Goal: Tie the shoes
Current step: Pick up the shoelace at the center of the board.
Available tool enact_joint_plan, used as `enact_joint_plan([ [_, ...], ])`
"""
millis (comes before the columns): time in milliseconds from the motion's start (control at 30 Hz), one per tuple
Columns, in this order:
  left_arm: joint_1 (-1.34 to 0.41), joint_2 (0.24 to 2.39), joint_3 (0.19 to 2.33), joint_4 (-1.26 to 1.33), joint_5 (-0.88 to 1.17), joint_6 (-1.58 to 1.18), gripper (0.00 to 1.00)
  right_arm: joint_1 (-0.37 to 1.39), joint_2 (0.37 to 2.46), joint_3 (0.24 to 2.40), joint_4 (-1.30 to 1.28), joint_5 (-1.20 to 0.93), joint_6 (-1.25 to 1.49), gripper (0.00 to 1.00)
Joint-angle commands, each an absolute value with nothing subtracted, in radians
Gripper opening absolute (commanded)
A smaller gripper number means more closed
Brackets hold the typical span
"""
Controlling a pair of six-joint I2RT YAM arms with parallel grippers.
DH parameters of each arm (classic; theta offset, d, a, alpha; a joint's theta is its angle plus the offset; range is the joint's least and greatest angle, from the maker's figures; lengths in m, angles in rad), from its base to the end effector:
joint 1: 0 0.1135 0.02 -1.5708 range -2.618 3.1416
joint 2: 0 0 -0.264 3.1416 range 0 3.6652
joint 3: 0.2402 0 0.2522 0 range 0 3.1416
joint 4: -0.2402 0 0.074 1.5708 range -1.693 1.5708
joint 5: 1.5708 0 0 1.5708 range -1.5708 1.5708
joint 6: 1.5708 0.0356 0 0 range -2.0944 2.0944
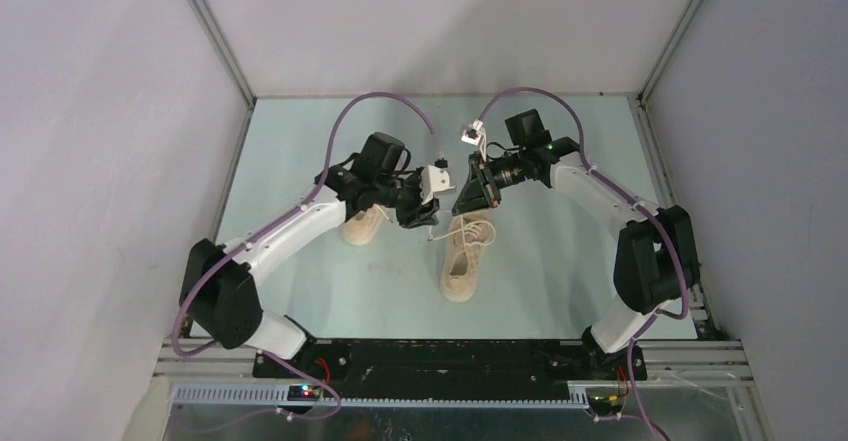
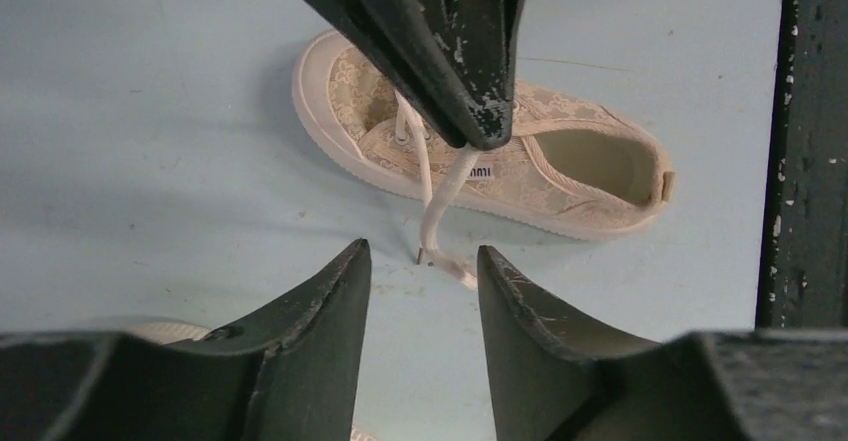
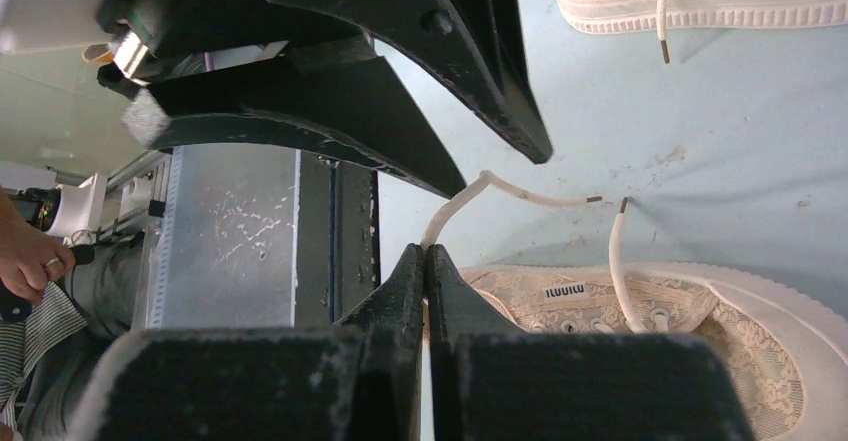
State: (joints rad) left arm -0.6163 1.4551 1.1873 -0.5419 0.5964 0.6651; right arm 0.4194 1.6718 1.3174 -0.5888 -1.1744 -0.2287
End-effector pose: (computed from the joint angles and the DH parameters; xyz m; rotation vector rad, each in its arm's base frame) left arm 0.2438 -0.1972 0.2939 1.5919 1.6647 -0.6802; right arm 0.3051 0.1720 0.2764 -1.1545 1.9402 1.5302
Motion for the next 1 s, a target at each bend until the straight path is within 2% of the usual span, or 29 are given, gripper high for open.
enact_joint_plan([
  [0,-0.617,1.471,1.166,-0.420,0.605,0.581,0.44,0.419,1.622,1.318,-0.574,-1.222,-0.238,0.00],
  [233,-0.619,1.500,1.135,-0.350,0.682,0.536,0.10,0.417,1.630,1.317,-0.571,-1.220,-0.231,0.00],
  [367,-0.622,1.511,1.145,-0.359,0.710,0.531,0.01,0.415,1.630,1.317,-0.570,-1.214,-0.228,0.00],
  [633,-0.625,1.499,1.113,-0.338,0.737,0.506,0.00,0.407,1.617,1.303,-0.558,-1.160,-0.211,0.03],
  [867,-0.640,1.513,1.078,-0.283,0.775,0.457,0.00,0.404,1.629,1.292,-0.493,-1.129,-0.139,0.00],
  [967,-0.654,1.516,1.054,-0.200,0.741,0.374,0.22,0.401,1.636,1.292,-0.466,-1.131,-0.099,0.00],
])
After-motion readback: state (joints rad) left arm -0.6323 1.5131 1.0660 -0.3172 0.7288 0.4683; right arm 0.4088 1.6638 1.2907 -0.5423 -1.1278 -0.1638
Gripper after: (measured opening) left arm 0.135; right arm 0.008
